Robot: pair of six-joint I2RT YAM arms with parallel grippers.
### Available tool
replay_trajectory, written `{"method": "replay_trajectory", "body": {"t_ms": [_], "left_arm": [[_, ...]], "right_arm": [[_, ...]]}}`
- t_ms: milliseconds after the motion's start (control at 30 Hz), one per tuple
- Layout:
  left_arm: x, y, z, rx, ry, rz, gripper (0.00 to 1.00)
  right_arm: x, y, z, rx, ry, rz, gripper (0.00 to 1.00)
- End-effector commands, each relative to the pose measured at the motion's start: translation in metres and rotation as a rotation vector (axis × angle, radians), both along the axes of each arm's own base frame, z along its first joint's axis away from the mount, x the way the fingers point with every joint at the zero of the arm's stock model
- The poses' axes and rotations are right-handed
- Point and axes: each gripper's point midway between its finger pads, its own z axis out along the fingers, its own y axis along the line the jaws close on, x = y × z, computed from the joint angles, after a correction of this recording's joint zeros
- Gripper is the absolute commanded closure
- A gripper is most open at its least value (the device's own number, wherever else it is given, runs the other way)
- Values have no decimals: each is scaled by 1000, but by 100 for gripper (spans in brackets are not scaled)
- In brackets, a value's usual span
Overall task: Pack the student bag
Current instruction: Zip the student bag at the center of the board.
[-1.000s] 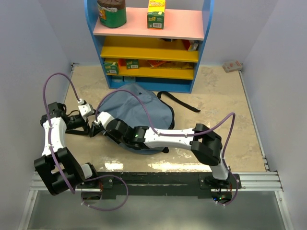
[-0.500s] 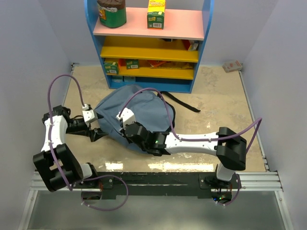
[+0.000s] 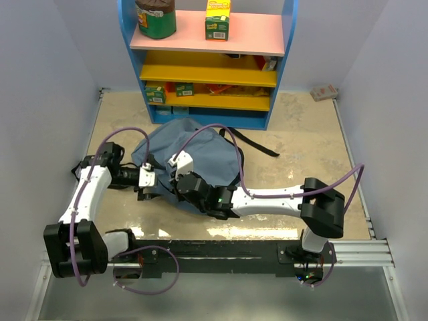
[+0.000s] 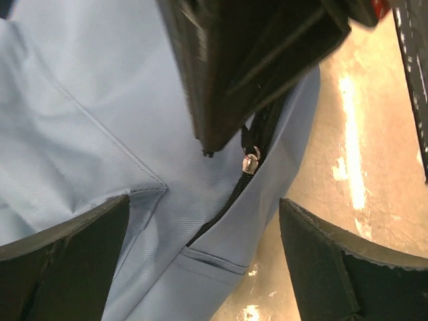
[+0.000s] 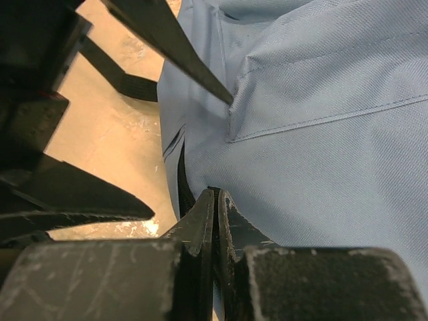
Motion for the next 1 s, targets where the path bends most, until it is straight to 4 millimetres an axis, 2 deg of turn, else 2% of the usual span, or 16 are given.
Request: {"method": "replay_trajectory", "body": {"t_ms": [0, 67, 100, 167, 200, 300, 433, 533, 633, 667, 733, 767, 800, 967], "left_arm": [[0, -3, -14, 71, -53, -52, 13], [-4, -6, -19, 89, -46, -75, 25], [-5, -6, -21, 92, -37, -74, 41], [-5, -8, -24, 96, -47, -71, 56], [-5, -9, -25, 93, -37, -58, 67], [-3, -10, -27, 94, -69, -39, 71], [-5, -24, -29, 100, -96, -70, 76], [-9, -26, -36, 118, -75, -79, 83], [-7, -19, -41, 169, -85, -71, 89], [-5, -15, -43, 198, -90, -62, 91], [-5, -12, -44, 219, -90, -58, 94], [-3, -9, -44, 237, -94, -52, 95], [-3, -8, -44, 243, -96, -53, 97], [-3, -5, -38, 263, -127, -46, 98]], "right_arm": [[-3, 2, 38, 140, 0, -7, 100], [-4, 1, 35, 136, 7, -4, 100], [-4, 1, 35, 139, 10, -7, 100], [-4, 0, 32, 144, 15, -9, 100], [-5, -1, 31, 143, 16, -7, 100], [-5, 1, 33, 151, 16, -2, 100], [-6, 2, 34, 148, 19, 5, 100], [-4, -6, 31, 120, 19, -17, 100], [-5, -23, 19, 77, 34, -57, 100], [-4, -32, 25, 89, 38, -82, 100], [-8, -46, 16, 70, 52, -97, 100], [-9, -55, 22, 83, 57, -111, 100], [-10, -65, 14, 63, 64, -129, 100], [-15, -102, 6, 42, 88, -190, 100]]}}
